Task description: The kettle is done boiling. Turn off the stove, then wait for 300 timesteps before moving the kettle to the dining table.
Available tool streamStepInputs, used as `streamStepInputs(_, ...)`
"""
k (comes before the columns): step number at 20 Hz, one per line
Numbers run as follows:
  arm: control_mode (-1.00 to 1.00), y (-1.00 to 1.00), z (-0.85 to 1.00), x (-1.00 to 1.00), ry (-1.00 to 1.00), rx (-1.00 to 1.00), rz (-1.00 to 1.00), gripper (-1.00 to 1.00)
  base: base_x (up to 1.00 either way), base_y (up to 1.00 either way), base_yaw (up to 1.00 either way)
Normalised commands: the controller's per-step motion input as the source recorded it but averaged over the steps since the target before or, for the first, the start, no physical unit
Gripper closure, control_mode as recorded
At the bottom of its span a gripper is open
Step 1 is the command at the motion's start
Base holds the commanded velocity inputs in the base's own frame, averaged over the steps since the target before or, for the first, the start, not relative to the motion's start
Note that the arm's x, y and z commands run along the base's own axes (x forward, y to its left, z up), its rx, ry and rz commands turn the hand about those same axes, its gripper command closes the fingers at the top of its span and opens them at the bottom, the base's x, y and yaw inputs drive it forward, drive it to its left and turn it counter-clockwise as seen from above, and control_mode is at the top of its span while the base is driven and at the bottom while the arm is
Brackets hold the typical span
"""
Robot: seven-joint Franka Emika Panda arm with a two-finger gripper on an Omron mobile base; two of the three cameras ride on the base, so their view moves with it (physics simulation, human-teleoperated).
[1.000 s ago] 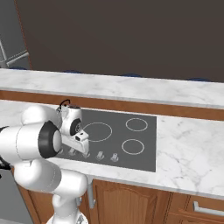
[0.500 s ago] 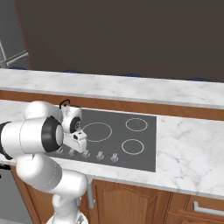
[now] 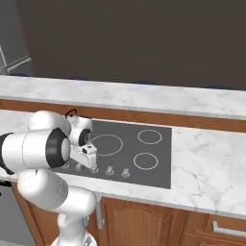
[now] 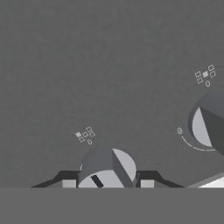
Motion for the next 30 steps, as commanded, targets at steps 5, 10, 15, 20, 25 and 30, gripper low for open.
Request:
streamStepInputs(5, -1.00, 0.13, 0.21, 0.00, 0.03, -0.02, -0.08, -1.00, 0.00, 0.00, 0.00)
streamStepInputs(10, -1.00, 0.04, 0.29, 0.00, 0.02, -0.02, -0.08, -1.00, 0.00, 0.00, 0.00)
streamStepInputs(15, -1.00, 0.05, 0.34, 0.00, 0.01, -0.03, -0.10, -1.00, 0.00, 0.00, 0.00)
streamStepInputs(20, -1.00, 0.05, 0.40, 0.00, 0.00, -0.06, -0.10, -1.00, 0.00, 0.00, 0.00)
streamStepInputs(25, -1.00, 0.02, 0.39, -0.02, 0.00, -0.05, -0.09, -1.00, 0.00, 0.00, 0.00)
streamStepInputs(30, -1.00, 0.13, 0.53, 0.00, 0.00, -0.09, -0.07, -1.00, 0.00, 0.00, 0.00)
